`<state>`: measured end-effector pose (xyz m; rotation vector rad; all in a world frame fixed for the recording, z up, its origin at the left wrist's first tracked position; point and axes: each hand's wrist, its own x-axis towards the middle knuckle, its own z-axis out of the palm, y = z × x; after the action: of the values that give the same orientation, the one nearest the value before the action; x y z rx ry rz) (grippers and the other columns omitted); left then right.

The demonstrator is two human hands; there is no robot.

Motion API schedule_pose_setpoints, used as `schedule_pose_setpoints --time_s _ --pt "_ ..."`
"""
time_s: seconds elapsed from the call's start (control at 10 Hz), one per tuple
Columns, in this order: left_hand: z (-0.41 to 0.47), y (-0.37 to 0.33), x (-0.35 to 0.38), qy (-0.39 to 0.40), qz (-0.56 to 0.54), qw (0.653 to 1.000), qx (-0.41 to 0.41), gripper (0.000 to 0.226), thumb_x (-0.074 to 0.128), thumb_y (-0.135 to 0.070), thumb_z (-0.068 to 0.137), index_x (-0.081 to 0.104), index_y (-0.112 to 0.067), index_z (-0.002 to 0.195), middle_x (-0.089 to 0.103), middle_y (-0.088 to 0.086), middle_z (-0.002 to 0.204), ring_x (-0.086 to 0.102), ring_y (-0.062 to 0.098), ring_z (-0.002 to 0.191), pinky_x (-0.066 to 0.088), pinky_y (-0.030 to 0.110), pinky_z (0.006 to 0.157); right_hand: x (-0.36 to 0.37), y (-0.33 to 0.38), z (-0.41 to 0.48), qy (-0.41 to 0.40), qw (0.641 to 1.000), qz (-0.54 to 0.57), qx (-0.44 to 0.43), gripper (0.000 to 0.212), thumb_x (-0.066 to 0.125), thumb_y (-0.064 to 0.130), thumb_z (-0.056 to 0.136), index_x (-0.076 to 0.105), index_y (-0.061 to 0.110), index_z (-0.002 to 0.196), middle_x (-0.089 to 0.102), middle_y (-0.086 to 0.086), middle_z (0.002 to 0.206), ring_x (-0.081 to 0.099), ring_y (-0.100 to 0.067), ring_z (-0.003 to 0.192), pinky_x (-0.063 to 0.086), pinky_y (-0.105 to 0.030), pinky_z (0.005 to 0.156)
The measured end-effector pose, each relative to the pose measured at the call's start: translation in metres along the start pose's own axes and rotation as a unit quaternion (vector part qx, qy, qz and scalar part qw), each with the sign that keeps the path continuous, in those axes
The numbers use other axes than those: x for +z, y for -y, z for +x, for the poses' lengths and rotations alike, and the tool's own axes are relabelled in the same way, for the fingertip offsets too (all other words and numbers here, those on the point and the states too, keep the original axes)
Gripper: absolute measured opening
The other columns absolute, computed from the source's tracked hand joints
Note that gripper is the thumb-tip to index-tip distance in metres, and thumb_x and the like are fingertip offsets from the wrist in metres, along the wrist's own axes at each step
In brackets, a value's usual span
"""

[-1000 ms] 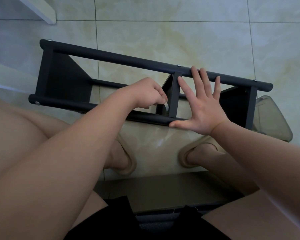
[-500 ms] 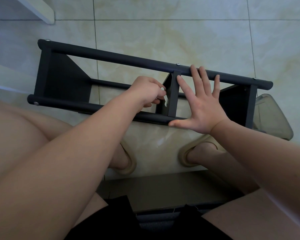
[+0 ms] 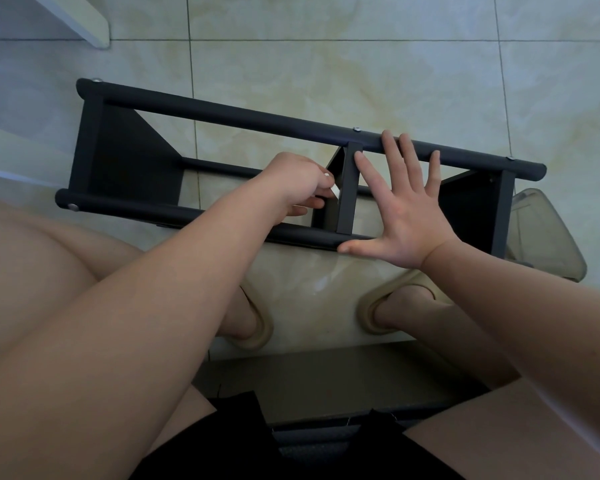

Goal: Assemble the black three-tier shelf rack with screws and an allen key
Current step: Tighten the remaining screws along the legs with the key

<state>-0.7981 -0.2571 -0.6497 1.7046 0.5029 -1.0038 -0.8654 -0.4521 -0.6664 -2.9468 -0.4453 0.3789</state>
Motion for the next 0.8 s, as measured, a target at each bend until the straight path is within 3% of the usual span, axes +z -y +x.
schedule_pose_setpoints --time_s 0.2,0.4,0.7,0.8 --pt "0.0018 0.0017 -0.0017 -0.005 0.043 0.999 0.009 0.006 0.063 -0.023 0.094 0.069 -0.021 0.094 0.076 -0.007 0.078 0.071 0.011 0.077 0.050 0.028 0.074 0.0001 0.0000 0.0000 0.002 1.000 -0.002 0.000 0.126 0.032 0.102 0.066 0.008 0.026 0.164 -0.007 -0.016 0.170 -0.011 -0.038 0.156 -0.008 -0.070 0.117" --pt "0.0012 0.0005 0.0017 0.017 0.027 0.999 0.005 0.012 0.063 -0.020 0.094 0.068 -0.016 0.104 0.075 -0.004 0.079 0.070 0.010 0.076 0.050 0.027 0.074 0.0002 -0.0002 0.0001 0.002 1.000 0.003 0.000 0.126 0.035 0.101 0.066 0.008 0.026 0.164 -0.008 -0.016 0.170 -0.012 -0.037 0.156 -0.009 -0.070 0.117" --pt "0.0004 0.0007 0.0018 0.042 0.046 0.998 -0.013 0.008 0.061 -0.017 0.096 0.066 -0.015 0.091 0.073 -0.006 0.065 0.068 0.011 0.073 0.051 0.030 0.083 0.0003 -0.0003 -0.0004 0.001 1.000 -0.001 0.000 0.126 0.032 0.102 0.066 0.009 0.026 0.164 -0.007 -0.016 0.170 -0.011 -0.038 0.156 -0.008 -0.070 0.117" --pt "0.0007 0.0003 0.0000 0.052 0.051 0.997 -0.019 0.010 0.059 -0.015 0.097 0.065 -0.014 0.088 0.073 -0.006 0.063 0.067 0.011 0.072 0.050 0.029 0.080 0.0006 0.0000 -0.0005 0.000 1.000 -0.001 -0.001 0.126 0.033 0.102 0.066 0.010 0.025 0.164 -0.006 -0.017 0.170 -0.010 -0.038 0.156 -0.008 -0.070 0.117"
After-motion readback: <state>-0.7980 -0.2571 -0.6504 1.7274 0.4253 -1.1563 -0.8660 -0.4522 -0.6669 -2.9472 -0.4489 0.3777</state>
